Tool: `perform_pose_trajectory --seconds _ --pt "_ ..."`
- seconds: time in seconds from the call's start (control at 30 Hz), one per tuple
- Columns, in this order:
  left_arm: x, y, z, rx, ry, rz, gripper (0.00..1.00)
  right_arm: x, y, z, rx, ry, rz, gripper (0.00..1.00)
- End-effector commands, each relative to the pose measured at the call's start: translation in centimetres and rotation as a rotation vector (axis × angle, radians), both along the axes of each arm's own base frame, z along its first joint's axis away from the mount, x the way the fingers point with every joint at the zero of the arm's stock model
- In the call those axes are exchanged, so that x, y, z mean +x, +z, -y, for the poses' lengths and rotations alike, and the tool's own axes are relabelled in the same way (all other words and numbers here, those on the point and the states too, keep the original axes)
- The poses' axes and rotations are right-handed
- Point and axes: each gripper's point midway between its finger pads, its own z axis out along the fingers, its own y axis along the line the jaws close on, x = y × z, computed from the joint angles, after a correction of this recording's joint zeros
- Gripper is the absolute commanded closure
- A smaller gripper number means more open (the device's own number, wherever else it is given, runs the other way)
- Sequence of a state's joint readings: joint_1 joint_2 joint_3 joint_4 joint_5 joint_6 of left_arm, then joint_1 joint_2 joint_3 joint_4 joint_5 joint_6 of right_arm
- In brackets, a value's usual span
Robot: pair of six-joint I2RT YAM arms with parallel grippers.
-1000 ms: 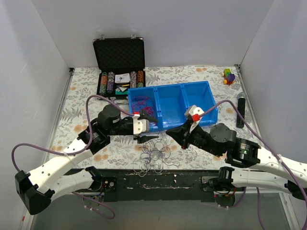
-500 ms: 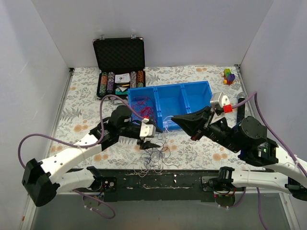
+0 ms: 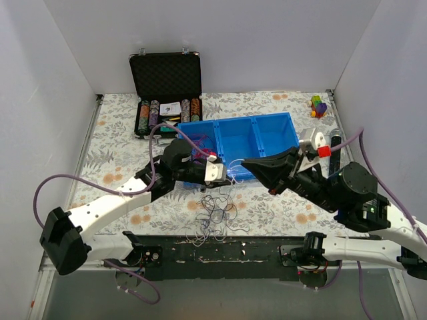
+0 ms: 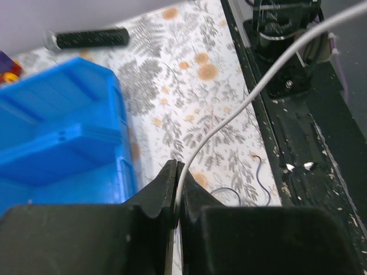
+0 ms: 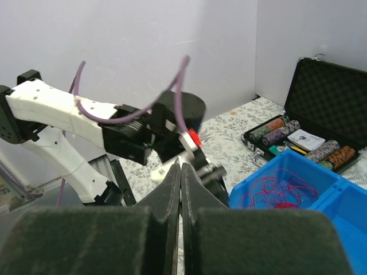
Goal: Untangle the cables
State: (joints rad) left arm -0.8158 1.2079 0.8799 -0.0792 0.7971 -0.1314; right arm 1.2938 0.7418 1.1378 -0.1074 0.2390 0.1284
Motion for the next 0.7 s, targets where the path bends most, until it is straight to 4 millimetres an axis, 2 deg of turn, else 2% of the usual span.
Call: perform_pose_trajectory --seconds 0.0,0.1,0.13,0.23,0.27,0.33,0.43,0.53,0.67 --pt "-0.2 7.2 -0.6 -0.124 0.018 0.141 1.0 1.0 -1.1 2.4 0.029 -0.095 -0.037 0.99" --pt "-1.0 10.0 -1.2 -0.171 0.01 0.186 1.0 1.7 -4.2 2.8 -0.023 -0.143 -0.09 0.99" --pt "-1.0 10.9 -1.4 -0.184 0.013 0.2 1.0 1.9 -5.2 2.6 -0.044 -0.151 -0.108 0.95" --pt "-1.0 14.6 -1.5 -0.235 0.029 0.234 1.0 2.2 -8.8 1.8 -0.125 -0.165 -0.155 0.56" --pt "-1.0 15.8 -1.6 -0.252 0.03 0.249 1.0 2.3 -9.8 1.5 -0.147 -0.168 -0.167 0.47" --pt "-1.2 17.9 -1.7 -0.282 0.031 0.272 1.0 2.3 -11.7 0.9 -0.181 -0.164 -0.192 0.35" --pt "-1.2 20.3 -1.8 -0.31 0.031 0.305 1.0 2.5 -14.9 0.6 -0.226 -0.179 -0.224 0.24" --pt "-1.1 22.6 -1.9 -0.34 0.038 0.349 1.0 2.3 -17.3 0.4 -0.238 -0.17 -0.258 0.16" --pt "-1.4 24.2 -2.0 -0.351 0.029 0.352 1.0 1.6 -18.4 -0.5 -0.204 -0.12 -0.273 0.14"
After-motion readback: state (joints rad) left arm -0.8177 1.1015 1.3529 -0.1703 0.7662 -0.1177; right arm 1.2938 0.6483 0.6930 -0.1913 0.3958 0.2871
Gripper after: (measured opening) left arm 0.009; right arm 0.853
